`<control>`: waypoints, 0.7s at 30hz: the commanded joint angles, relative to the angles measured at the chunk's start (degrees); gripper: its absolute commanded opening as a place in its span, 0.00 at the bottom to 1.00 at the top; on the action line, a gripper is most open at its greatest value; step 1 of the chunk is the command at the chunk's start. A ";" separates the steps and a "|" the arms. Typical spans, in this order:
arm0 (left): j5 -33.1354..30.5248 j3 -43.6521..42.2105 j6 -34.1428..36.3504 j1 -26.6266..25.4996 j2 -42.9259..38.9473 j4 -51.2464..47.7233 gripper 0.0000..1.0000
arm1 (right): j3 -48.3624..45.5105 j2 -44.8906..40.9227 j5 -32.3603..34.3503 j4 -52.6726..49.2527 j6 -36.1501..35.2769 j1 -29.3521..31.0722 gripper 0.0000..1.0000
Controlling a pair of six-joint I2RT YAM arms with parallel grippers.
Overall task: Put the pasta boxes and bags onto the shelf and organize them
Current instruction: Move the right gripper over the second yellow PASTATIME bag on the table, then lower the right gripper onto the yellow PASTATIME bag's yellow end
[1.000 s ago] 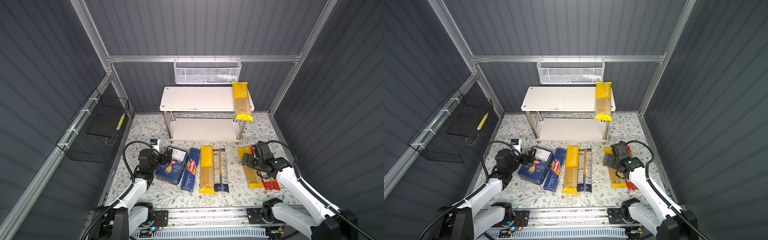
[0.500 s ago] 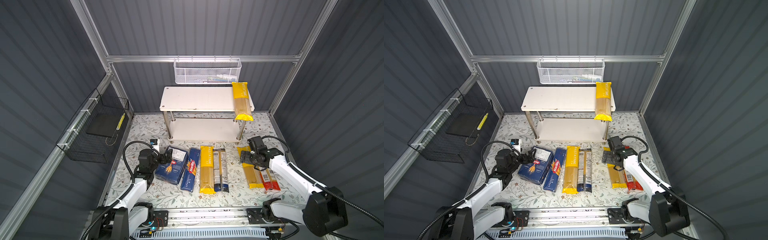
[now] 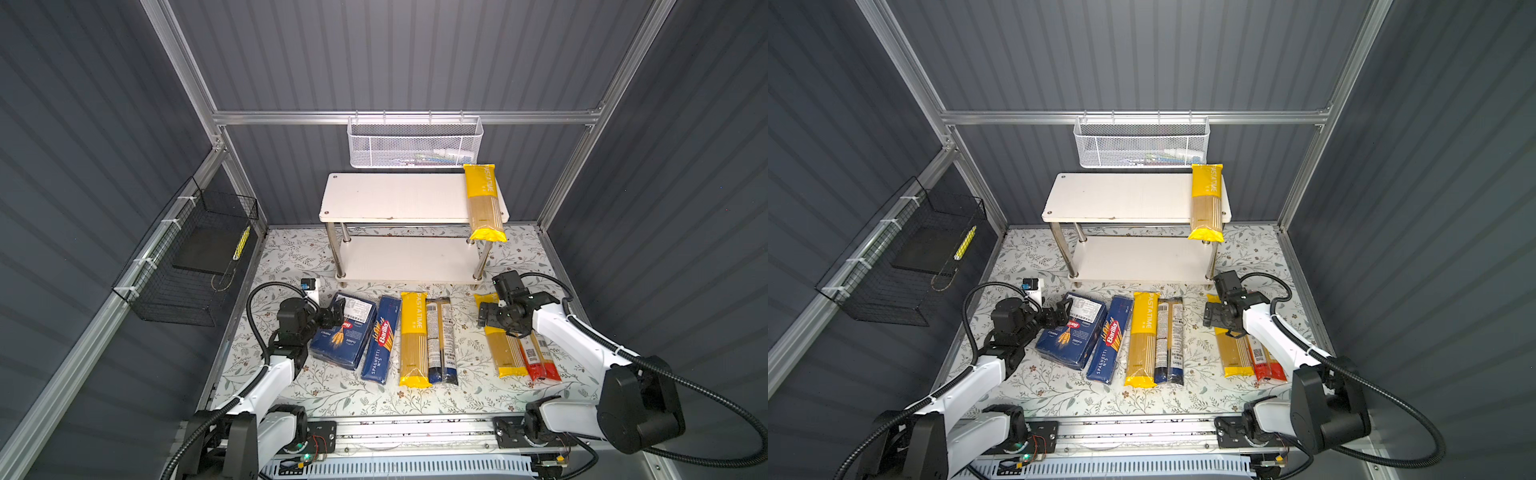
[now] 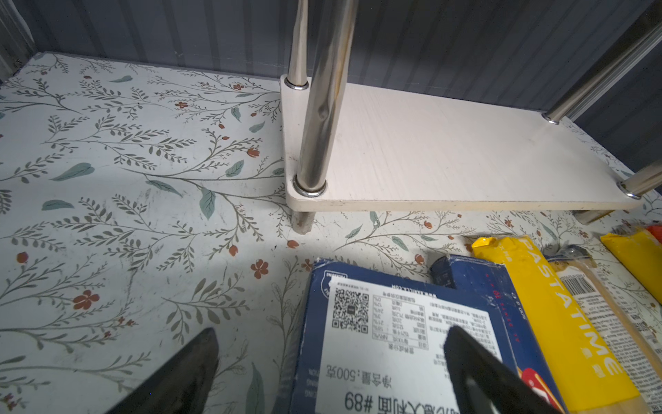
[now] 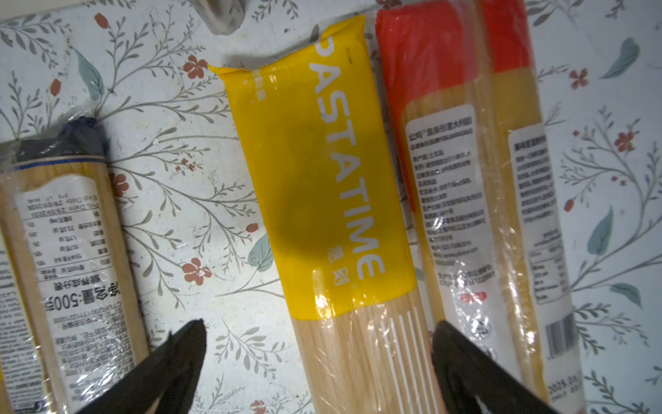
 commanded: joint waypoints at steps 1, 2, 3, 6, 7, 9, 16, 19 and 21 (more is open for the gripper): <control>0.79 1.15 -0.13 -0.20 0.36 0.82 0.99 | 0.57 0.76 0.02 0.18 -0.45 -0.34 0.99; 0.79 1.14 -0.12 -0.25 0.28 0.82 0.99 | 0.48 0.99 0.02 0.26 -0.50 -0.42 0.99; 0.76 1.11 -0.11 -0.20 0.25 0.89 0.99 | 0.33 1.16 -0.18 0.45 -0.56 -0.52 0.99; 0.78 0.98 -0.11 -0.20 -0.03 0.99 0.99 | 0.15 1.86 -1.00 1.03 -0.73 -0.90 0.99; 0.79 0.98 -0.11 -0.20 -0.01 1.00 0.99 | 0.05 2.10 -1.12 1.22 -0.60 -1.00 0.99; 0.78 0.97 -0.14 -0.20 0.00 1.04 0.99 | -0.04 2.45 -1.58 1.63 -0.54 -1.21 0.99; 0.74 0.89 -0.22 -0.20 -0.08 1.00 0.99 | -0.13 4.16 -3.58 2.67 -0.33 -1.60 0.99; 0.77 0.85 -0.26 -0.20 -0.14 1.04 0.99 | -0.05 4.89 -3.89 3.02 0.34 -1.69 0.99; 0.77 0.80 -0.24 -0.20 -0.31 1.13 0.99 | 0.13 5.54 -3.99 3.02 0.77 -1.93 0.99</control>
